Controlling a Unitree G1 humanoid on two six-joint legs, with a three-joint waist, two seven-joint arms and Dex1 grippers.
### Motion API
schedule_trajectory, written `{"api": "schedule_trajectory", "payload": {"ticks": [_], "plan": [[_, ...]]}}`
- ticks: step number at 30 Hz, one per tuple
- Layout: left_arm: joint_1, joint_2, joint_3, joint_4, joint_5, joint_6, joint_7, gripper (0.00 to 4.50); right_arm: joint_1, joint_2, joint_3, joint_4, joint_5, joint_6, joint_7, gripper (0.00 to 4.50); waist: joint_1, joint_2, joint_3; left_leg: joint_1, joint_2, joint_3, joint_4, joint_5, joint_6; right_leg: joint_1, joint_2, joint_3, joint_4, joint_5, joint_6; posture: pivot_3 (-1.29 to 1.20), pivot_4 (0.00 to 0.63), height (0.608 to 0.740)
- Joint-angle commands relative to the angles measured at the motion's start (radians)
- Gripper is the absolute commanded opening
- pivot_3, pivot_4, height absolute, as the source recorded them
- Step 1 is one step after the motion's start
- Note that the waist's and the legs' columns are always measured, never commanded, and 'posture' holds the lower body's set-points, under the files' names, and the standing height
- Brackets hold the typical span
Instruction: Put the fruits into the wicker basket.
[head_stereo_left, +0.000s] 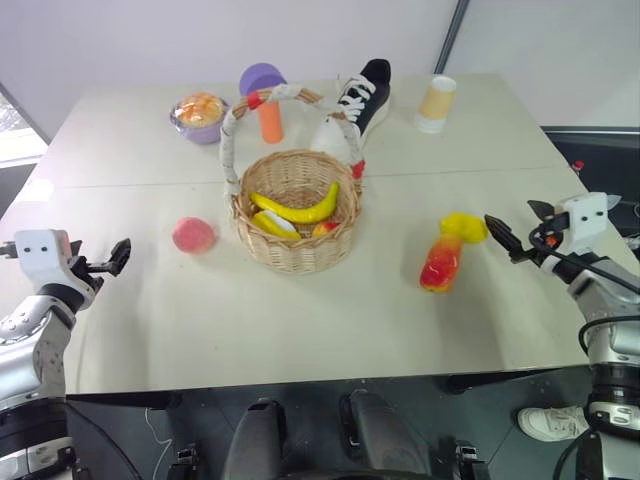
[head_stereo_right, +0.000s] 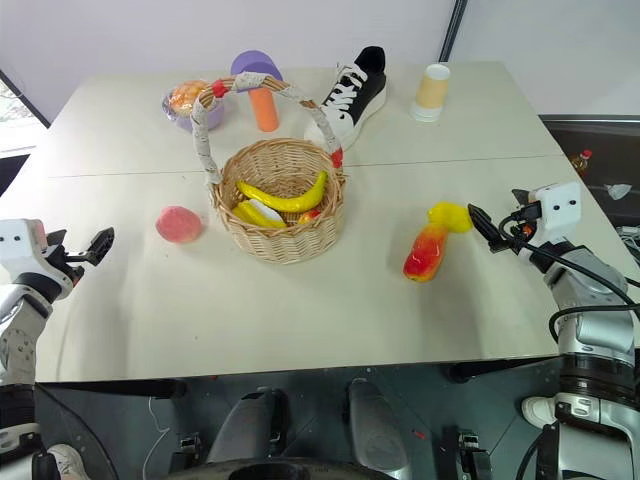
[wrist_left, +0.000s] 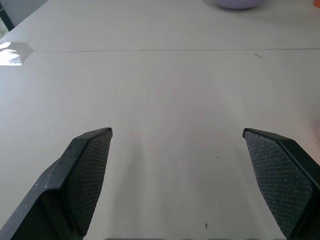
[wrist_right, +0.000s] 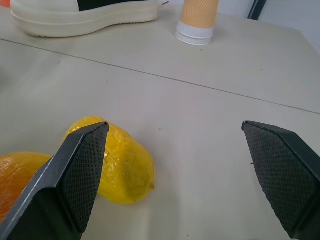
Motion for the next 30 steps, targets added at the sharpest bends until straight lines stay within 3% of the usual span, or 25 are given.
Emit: {"api": "schedule_trajectory", "payload": {"ticks": [1,11,18,23,30], "plan": [[-0.02,0.013,0.024,-0.024,-0.003,-0.005,0.004,4.5,-0.02,0.004,-0.014,-0.009,0.009,-0.025,-0.005,4.45,0.0,0.0,0.0,0.0,0.0,0.0,0.0,0.0,0.0,0.0,0.0,0.0,0.0,0.0,0.0,0.0,0.15,0.74],[-0.058,0.035,0.018,-0.031,-0.008,0.013,-0.013,4.5,-0.03,0.025,0.001,-0.111,0.039,0.0,0.004,4.45,-0.001,0.0,0.0,0.0,0.0,0.0,0.0,0.0,0.0,0.0,0.0,0.0,0.0,0.0,0.0,0.0,0.15,0.74],[-0.06,0.063,0.015,-0.167,-0.104,0.128,-0.093,4.5,-0.038,0.0,0.053,-0.305,0.126,0.109,0.085,4.45,-0.001,0.0,0.0,0.0,0.0,-0.001,0.0,0.0,0.0,0.0,0.0,0.0,0.0,0.0,0.0,0.0,0.15,0.74],[-0.092,0.135,-0.105,-0.275,-0.124,0.265,-0.172,4.5,0.008,-0.042,0.158,-0.582,0.26,0.279,0.197,4.45,0.002,0.0,0.0,0.0,0.0,-0.001,0.0,0.0,0.0,0.0,0.0,-0.001,0.0,0.0,0.0,0.0,0.15,0.74],[-0.23,0.19,-0.284,-0.225,-0.048,0.375,-0.199,4.5,-0.041,0.025,0.332,-0.755,0.317,0.383,0.181,4.45,-0.001,0.0,0.0,0.0,0.0,-0.002,0.001,0.0,0.0,0.0,0.001,-0.001,0.0,0.0,0.0,0.0,0.15,0.74]]}}
